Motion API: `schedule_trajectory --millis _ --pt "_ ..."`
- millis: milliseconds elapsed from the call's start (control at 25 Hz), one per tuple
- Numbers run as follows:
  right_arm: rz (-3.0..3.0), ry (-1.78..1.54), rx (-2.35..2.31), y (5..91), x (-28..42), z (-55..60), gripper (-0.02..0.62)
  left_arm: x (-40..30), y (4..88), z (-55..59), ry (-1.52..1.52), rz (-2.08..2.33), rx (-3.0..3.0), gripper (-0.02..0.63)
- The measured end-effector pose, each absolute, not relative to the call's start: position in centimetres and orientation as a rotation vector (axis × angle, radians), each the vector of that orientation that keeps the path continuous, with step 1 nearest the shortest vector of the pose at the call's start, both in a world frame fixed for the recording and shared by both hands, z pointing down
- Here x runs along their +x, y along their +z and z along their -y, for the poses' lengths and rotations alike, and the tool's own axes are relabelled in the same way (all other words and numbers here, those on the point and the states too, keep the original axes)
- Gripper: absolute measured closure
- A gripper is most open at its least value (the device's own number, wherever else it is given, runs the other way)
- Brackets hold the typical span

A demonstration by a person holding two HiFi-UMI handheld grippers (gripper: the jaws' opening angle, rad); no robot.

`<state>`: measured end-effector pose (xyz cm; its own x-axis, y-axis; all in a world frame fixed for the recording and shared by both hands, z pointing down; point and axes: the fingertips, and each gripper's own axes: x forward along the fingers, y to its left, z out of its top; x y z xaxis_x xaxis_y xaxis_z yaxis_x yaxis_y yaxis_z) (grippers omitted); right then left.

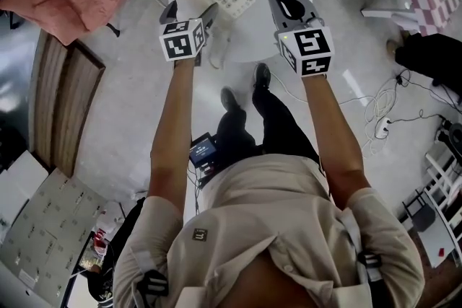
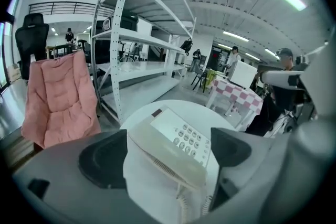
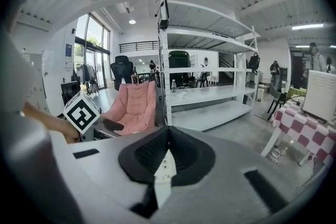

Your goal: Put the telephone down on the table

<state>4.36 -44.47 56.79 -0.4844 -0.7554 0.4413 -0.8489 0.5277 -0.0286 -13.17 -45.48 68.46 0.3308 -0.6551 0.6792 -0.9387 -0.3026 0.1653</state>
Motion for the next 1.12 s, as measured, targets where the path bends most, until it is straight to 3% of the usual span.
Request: schedule_trajectory --millis 120,160,240,280,400,720,1120 --pt "2.412 0.312 1.336 54.4 4.6 43.7 0.598 -13.0 64.9 44.7 0.643 1.419 2.119 0.128" --pt "2.417 0.301 1.341 53.5 4.7 43.5 0.598 -13.1 63.5 44.5 0.629 1.443 2.143 0.171" --pt "2.429 0.282 1.349 51.8 4.9 43.0 0.598 -13.6 60.5 44.1 0.604 1.512 2.191 0.392" --pt "2.434 0.272 1.354 50.9 4.9 42.6 0.598 -13.7 59.1 43.8 0.592 1.537 2.214 0.45" --pt "2.448 0.247 1.367 48.4 5.0 41.5 0.598 -14.0 55.3 42.5 0.551 1.561 2.278 0.503" --pt "2.519 0.132 1.373 41.0 2.9 38.8 0.598 -17.0 46.4 38.8 0.472 1.653 2.459 0.58" --pt "2.586 0.016 1.348 32.9 0.5 34.9 0.6 -22.4 37.3 33.9 0.366 1.821 2.53 0.597"
